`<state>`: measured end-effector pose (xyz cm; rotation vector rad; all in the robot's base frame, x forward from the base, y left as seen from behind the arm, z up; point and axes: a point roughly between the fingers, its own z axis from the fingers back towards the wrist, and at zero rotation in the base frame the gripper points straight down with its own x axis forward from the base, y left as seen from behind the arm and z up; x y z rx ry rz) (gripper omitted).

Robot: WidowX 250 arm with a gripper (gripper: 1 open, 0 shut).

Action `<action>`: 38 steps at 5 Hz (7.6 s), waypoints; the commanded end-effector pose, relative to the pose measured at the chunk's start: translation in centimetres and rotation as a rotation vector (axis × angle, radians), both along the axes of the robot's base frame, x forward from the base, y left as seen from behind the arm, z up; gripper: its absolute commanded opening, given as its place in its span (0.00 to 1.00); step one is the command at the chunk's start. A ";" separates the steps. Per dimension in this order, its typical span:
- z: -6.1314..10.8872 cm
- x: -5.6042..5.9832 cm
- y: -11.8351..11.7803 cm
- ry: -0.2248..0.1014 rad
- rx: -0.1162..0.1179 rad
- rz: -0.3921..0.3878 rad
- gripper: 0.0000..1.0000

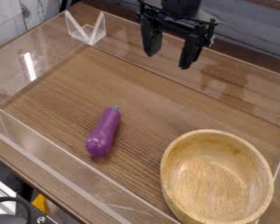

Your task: Put the purple eggplant in the brown bowl

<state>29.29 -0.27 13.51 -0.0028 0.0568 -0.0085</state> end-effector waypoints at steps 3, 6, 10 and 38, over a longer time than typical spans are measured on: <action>-1.5 -4.6 3.8 -0.003 0.001 0.071 1.00; -3.6 -8.1 6.4 -0.022 -0.005 0.141 1.00; -6.3 -8.2 6.0 -0.042 -0.039 0.172 1.00; -4.1 -7.9 -12.7 -0.152 -0.124 -0.116 0.00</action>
